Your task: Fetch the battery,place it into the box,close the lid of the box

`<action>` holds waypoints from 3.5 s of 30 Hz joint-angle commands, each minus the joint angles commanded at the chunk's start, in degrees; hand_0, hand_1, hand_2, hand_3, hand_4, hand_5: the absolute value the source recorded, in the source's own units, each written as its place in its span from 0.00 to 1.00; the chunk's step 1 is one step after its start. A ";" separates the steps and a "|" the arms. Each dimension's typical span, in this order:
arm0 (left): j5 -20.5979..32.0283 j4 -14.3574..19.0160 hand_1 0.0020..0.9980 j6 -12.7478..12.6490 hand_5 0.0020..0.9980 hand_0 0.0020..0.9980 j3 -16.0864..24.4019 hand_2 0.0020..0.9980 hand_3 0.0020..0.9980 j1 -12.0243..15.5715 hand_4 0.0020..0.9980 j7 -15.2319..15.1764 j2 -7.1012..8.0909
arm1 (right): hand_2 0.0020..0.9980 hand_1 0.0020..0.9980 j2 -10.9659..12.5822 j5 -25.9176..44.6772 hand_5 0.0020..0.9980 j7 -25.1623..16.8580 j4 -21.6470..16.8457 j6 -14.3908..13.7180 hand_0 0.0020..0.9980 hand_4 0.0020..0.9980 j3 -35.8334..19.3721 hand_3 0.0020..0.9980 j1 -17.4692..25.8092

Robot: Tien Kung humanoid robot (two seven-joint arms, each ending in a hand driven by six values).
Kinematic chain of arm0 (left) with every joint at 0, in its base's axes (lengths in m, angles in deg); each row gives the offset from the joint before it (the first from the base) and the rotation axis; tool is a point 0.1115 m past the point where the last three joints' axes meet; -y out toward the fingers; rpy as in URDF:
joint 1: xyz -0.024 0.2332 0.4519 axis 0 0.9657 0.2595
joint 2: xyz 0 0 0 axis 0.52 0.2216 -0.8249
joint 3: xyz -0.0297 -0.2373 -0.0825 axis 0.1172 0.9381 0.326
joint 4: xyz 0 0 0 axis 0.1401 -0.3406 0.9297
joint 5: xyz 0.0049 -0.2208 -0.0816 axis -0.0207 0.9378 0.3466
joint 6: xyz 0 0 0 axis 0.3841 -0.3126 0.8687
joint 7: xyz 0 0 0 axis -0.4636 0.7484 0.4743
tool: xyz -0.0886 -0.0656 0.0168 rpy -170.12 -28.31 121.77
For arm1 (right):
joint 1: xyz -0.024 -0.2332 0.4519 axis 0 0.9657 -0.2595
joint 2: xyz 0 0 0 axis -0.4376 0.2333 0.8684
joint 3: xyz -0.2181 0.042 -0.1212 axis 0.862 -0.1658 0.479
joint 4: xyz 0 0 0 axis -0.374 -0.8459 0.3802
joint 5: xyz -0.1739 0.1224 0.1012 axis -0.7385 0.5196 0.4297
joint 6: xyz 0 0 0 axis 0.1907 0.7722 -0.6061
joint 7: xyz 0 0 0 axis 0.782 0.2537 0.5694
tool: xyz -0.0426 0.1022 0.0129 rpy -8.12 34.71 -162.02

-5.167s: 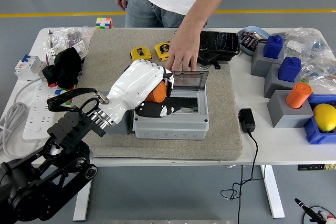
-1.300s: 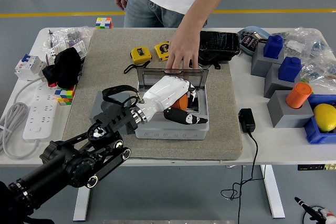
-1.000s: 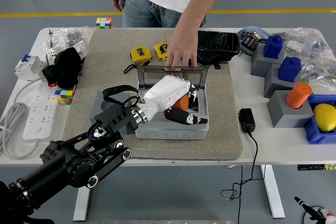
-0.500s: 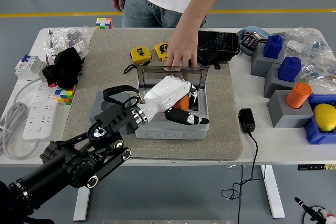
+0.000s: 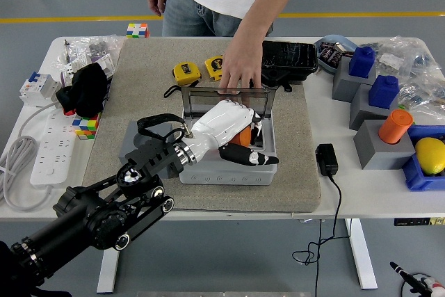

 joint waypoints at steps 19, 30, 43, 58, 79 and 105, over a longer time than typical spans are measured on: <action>-0.11 -0.21 0.56 0.21 0.85 0.48 0.43 0.35 0.27 -0.12 1.00 -0.40 0.00 | 0.81 0.87 -0.03 -0.05 1.00 0.00 0.00 0.06 0.90 1.00 -0.24 0.85 -0.10; -0.48 -0.67 0.94 0.31 0.88 0.99 0.80 0.77 0.60 -0.05 1.00 -0.53 0.00 | 0.81 0.87 -0.07 -0.02 1.00 0.00 0.00 0.12 0.90 1.00 -0.25 0.85 -0.07; -0.65 2.61 1.00 -2.11 1.00 1.00 3.22 1.00 0.96 1.35 1.00 -0.55 0.00 | 0.81 0.87 -0.11 0.44 1.00 -0.02 0.00 0.14 0.90 1.00 0.22 0.85 -0.01; 2.15 20.83 1.00 0.39 1.00 1.00 7.26 1.00 1.00 5.11 1.00 3.05 2.71 | 0.81 0.87 -0.24 0.55 1.00 0.05 0.00 0.13 0.89 1.00 0.20 0.85 0.40; 0.61 15.27 1.00 11.82 1.00 1.00 18.48 1.00 0.99 5.29 1.00 11.71 3.52 | 0.81 0.86 -0.61 0.47 1.00 0.11 0.00 0.10 0.89 1.00 -0.46 0.85 0.16; 1.01 29.62 0.87 20.54 1.00 0.95 19.13 0.80 0.79 13.28 1.00 17.48 10.28 | 0.81 0.86 -0.33 0.38 1.00 0.02 0.00 0.03 0.89 1.00 -0.95 0.85 0.02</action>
